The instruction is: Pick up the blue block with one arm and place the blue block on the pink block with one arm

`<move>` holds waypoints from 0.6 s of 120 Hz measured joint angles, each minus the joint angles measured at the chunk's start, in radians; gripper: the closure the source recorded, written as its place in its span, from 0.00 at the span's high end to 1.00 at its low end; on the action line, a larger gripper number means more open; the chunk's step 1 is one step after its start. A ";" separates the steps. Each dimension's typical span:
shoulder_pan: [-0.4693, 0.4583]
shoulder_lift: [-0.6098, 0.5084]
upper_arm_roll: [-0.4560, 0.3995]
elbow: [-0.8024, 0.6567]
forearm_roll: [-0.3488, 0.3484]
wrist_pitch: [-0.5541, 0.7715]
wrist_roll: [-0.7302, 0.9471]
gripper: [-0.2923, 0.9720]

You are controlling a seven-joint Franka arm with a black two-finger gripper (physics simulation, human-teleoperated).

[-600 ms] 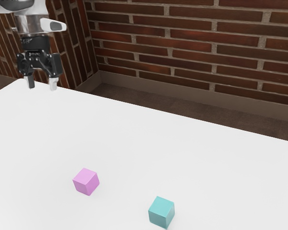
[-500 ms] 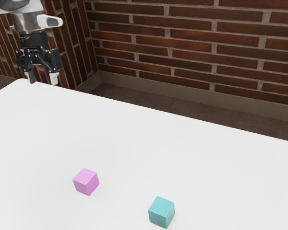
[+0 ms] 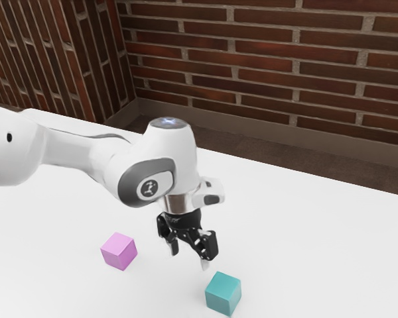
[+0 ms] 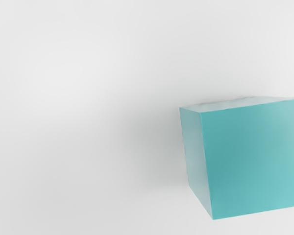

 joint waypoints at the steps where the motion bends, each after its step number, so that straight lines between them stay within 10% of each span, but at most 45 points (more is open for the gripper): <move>1: -0.001 -0.002 -0.003 -0.002 0.000 0.009 -0.004 0.73; 72: -0.202 0.006 -0.070 -0.068 -0.086 0.152 -0.190 0.72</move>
